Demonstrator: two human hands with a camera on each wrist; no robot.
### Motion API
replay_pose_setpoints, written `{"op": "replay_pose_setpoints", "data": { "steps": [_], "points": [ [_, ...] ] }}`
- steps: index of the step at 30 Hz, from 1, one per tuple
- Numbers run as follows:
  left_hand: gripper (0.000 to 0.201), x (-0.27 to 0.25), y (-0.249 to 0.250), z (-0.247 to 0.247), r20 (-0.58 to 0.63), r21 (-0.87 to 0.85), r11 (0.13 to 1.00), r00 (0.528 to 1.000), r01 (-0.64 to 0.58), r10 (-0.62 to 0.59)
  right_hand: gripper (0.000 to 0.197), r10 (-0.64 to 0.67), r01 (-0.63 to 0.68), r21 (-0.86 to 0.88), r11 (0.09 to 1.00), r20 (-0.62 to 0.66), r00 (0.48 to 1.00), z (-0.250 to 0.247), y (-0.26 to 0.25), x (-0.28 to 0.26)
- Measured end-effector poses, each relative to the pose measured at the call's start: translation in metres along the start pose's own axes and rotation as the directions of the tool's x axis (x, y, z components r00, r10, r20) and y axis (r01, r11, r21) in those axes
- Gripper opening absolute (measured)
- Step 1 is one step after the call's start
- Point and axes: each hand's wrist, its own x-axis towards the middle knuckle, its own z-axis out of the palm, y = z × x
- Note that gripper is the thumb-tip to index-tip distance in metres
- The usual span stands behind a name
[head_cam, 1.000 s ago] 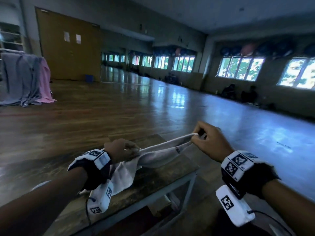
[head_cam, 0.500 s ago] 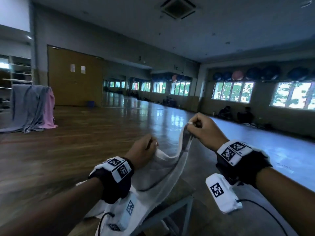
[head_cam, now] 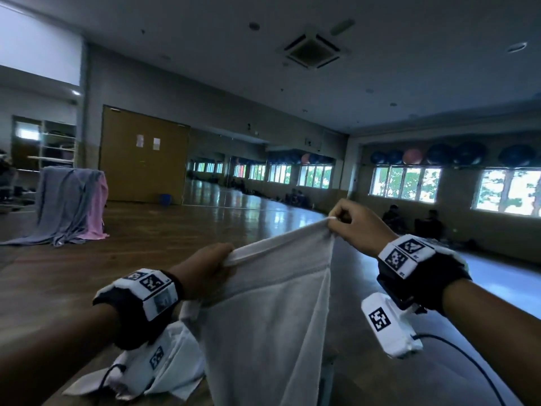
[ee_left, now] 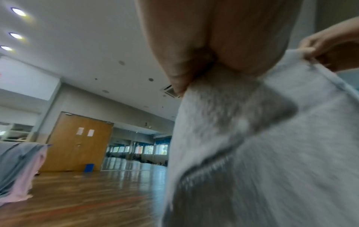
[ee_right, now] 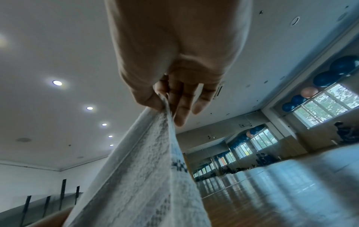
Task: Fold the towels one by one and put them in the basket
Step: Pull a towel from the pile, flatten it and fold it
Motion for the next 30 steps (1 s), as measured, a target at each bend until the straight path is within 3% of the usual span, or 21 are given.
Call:
{"op": "replay_pose_setpoints", "data": {
  "steps": [1,5,8,10,13,16,20,22,24,27,30],
  "points": [
    [0.003,-0.006,-0.005,-0.009,0.055,0.032,0.999,0.998,0.013,-0.015,0.007,-0.02,0.019,0.008,1.0,0.011,1.0,0.002,-0.004,-0.001],
    [0.022,-0.03,-0.025,-0.055,0.152,0.151,0.98,0.977,0.127,-0.15,0.005,-0.067,0.066,0.032,0.997,0.018,0.998,0.005,-0.021,0.002],
    [0.015,-0.052,-0.038,-0.092,0.145,0.231,0.948,0.956,0.219,-0.256,0.007,-0.08,0.078,0.08,0.994,0.021,0.997,0.003,-0.035,0.006],
    [0.021,-0.07,-0.044,-0.117,0.085,0.219,0.941,0.956,0.257,-0.281,0.011,-0.092,0.089,0.105,0.99,0.019,0.996,0.001,-0.044,0.007],
    [0.017,-0.093,-0.047,-0.155,-0.012,-0.095,0.941,0.945,0.325,-0.327,0.017,-0.112,0.11,0.14,0.984,0.004,0.994,0.0,-0.055,0.008],
    [0.016,-0.113,-0.04,-0.191,-0.037,-0.477,0.813,0.916,0.334,-0.398,0.021,-0.095,0.091,0.194,0.977,0.008,0.995,0.003,-0.065,0.011],
    [0.018,-0.126,-0.025,-0.227,-0.115,-0.589,0.745,0.879,0.315,-0.463,0.025,-0.071,0.047,0.34,0.939,0.058,0.996,0.012,-0.081,0.022],
    [0.013,-0.128,-0.02,-0.241,-0.252,-0.478,0.823,0.849,0.308,-0.464,0.03,-0.076,0.041,0.4,0.916,0.073,0.994,0.018,-0.091,0.032],
    [0.014,-0.127,-0.018,-0.254,-0.397,-0.239,0.906,0.816,0.35,-0.42,0.028,-0.087,0.048,0.417,0.908,0.075,0.993,0.026,-0.101,0.045],
    [0.015,-0.128,-0.024,-0.267,-0.52,-0.007,0.911,0.776,0.413,-0.356,0.022,-0.113,0.076,0.415,0.907,0.065,0.991,0.044,-0.115,0.066],
    [0.014,-0.13,-0.048,-0.272,-0.552,0.015,0.881,0.738,0.474,-0.388,0.018,-0.112,0.077,0.387,0.919,0.068,0.991,0.073,-0.124,0.085]
  ]
}}
